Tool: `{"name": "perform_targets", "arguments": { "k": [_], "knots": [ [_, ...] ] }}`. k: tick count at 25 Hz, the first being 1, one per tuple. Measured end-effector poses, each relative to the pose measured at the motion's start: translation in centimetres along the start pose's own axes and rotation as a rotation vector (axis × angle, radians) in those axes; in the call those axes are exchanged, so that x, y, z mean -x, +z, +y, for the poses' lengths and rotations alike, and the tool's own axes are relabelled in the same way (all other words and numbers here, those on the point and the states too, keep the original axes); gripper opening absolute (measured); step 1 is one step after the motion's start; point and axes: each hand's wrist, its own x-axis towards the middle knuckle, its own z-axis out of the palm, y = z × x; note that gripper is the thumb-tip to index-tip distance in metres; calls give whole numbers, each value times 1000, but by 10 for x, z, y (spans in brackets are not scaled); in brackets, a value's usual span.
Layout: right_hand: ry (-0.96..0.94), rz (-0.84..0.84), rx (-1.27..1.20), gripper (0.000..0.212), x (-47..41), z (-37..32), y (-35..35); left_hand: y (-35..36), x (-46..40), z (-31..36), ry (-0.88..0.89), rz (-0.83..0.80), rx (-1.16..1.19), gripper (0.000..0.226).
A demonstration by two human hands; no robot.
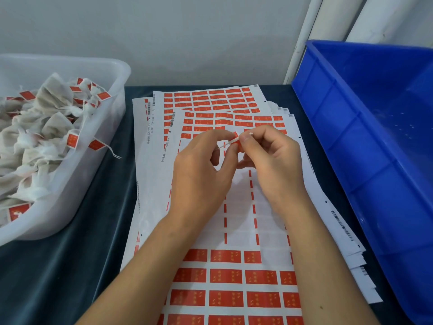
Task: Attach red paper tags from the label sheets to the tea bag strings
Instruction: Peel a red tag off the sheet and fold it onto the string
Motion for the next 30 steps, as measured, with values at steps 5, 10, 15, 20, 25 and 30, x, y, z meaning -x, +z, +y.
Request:
{"name": "perform_targets", "arguments": {
  "k": [5,10,15,20,25,30],
  "knots": [
    [-51,66,95,13,0,0,-2,0,-1,-2,-38,-10,-14,16],
    [-150,113,234,10,1,1,0,0,-1,-2,-48,-21,-8,16],
    [-192,117,257,9,1,0,-1,0,-1,-3,-80,-38,5,11],
    [-96,37,155,12,-1,-2,-4,-3,-3,-3,-196,-83,142,1],
    [-33,-14,108,13,-3,-3,-8,-12,-14,0,-408,-215,322,5],
    [2,-39,76,17,-3,-5,-8,-16,-17,3,-493,-298,360,14]
  ]
}}
